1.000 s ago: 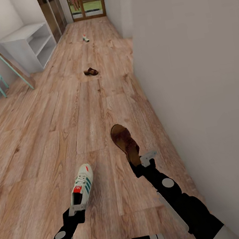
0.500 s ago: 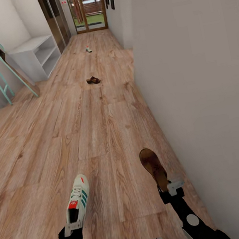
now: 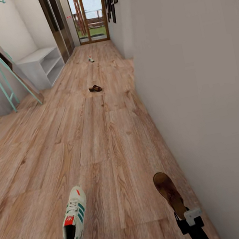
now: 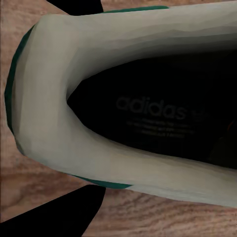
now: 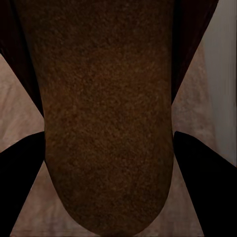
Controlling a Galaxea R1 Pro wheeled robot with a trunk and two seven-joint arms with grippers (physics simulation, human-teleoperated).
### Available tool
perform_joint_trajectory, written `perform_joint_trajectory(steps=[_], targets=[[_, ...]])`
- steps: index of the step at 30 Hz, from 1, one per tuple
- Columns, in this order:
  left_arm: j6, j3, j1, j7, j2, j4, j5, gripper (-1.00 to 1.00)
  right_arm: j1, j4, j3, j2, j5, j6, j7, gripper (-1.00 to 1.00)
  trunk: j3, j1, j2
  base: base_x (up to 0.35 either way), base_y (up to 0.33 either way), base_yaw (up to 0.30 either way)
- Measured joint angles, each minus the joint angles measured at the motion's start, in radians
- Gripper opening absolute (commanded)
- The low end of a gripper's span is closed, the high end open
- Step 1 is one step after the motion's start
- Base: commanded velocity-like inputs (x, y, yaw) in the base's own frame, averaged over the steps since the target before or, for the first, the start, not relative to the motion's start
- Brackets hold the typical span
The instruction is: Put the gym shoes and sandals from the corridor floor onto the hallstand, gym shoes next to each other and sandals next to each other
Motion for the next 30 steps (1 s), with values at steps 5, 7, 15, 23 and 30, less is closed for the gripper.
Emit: perform_joint_trajectory(steps=[5, 7, 15, 23, 30], targets=[[-0.004, -0.001, 0.010, 0.000, -0.005, 0.003, -0.001, -1.00, 0.003, 0.070, 0.001, 0.006, 0.000, -0.011, 0.000, -1.00, 0.023, -0.002, 0.001, 0.000, 0.000, 0.000], [-0.005, 0.000, 0.010, 0.001, -0.005, 0.004, 0.001, -1.00, 0.004, 0.083, 0.001, 0.007, 0.001, -0.011, 0.001, -1.00, 0.034, -0.003, 0.002, 0.000, 0.000, 0.000], [-0.005, 0.000, 0.010, 0.001, -0.006, 0.006, 0.002, -1.00, 0.005, 0.134, 0.002, 0.009, 0.002, -0.023, 0.002, -1.00, 0.077, -0.007, 0.003, 0.000, 0.000, 0.000], [-0.005, 0.000, 0.010, 0.000, -0.006, 0.029, 0.001, -1.00, 0.005, 0.140, 0.002, 0.014, 0.002, -0.031, 0.002, -1.00, 0.121, -0.010, 0.005, 0.000, 0.000, 0.000], [-0.005, 0.000, 0.010, 0.000, -0.006, 0.033, 0.001, -1.00, 0.007, 0.159, 0.002, 0.031, 0.002, -0.031, 0.002, -1.00, 0.159, -0.014, 0.007, 0.000, 0.000, 0.000]])
